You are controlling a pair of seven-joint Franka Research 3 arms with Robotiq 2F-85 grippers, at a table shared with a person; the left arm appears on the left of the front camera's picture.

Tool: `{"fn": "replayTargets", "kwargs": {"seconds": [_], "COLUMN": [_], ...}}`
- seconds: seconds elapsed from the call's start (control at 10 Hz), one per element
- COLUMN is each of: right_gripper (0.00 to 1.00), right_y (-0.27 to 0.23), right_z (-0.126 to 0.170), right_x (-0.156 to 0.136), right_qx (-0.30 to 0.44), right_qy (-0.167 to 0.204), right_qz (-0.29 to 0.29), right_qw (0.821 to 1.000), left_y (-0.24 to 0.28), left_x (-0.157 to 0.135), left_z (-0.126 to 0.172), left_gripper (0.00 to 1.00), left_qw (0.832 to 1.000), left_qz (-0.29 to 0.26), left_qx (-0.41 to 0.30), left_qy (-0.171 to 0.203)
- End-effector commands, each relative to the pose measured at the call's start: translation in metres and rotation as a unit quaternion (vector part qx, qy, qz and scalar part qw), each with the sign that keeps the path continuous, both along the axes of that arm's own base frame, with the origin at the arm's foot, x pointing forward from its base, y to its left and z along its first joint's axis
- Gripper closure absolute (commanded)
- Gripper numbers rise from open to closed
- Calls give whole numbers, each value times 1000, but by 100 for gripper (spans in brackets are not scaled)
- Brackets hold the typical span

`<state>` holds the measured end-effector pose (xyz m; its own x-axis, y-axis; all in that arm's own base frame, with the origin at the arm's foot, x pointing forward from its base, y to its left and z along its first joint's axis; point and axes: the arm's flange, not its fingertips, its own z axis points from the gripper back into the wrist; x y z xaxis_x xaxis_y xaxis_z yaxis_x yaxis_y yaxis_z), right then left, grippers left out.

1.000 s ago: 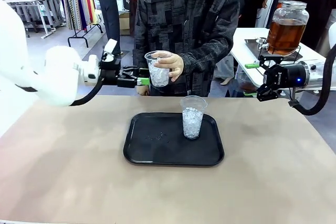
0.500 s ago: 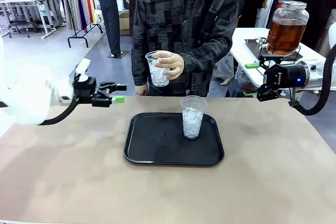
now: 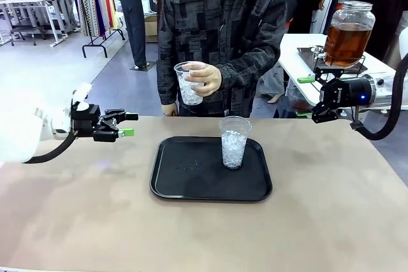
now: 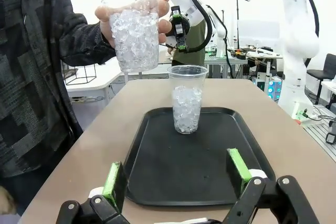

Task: Pour the drink into the iced cup.
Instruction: Pick up the iced cup indicated by the human and present it to them.

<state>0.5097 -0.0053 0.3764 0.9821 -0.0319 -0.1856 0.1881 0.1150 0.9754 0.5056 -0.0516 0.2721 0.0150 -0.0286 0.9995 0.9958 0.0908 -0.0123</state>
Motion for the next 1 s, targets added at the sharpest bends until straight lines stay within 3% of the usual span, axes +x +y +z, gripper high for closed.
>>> {"fn": "replayTargets", "kwargs": {"seconds": [0.0, 0.9], "right_gripper": [0, 0], "right_y": [0, 0], "right_z": [1, 1], "right_x": [1, 1], "right_qx": [-2, -2], "right_qy": [-3, -3], "right_qz": [-2, -2], "right_qw": [1000, 1000], "left_y": [-3, -3], "left_x": [0, 0], "left_z": [1, 1], "left_gripper": [0, 0], "left_qw": [1000, 1000], "left_qz": [-2, -2], "left_qx": [0, 0], "left_qy": [0, 0]}}
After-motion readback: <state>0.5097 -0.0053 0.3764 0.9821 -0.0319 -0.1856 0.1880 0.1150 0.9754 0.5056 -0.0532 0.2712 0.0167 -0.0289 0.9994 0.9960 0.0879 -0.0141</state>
